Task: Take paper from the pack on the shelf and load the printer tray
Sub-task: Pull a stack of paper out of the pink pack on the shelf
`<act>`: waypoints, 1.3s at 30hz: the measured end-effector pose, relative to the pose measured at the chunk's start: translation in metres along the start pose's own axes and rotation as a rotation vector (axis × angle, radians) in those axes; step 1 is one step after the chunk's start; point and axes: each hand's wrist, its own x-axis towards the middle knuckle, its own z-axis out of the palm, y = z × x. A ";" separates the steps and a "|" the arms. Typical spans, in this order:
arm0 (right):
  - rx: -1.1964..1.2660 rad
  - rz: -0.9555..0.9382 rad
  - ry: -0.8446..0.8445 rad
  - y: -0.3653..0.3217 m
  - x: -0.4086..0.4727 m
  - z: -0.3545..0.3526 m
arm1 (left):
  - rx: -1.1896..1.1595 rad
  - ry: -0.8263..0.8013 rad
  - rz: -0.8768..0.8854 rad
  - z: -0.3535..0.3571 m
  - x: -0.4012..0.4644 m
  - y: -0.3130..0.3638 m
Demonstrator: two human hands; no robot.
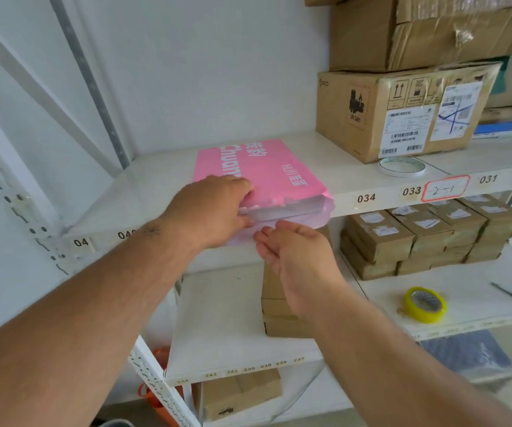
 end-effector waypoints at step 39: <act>0.082 0.009 -0.005 0.019 0.030 0.010 | -0.036 -0.010 0.022 -0.006 0.008 -0.017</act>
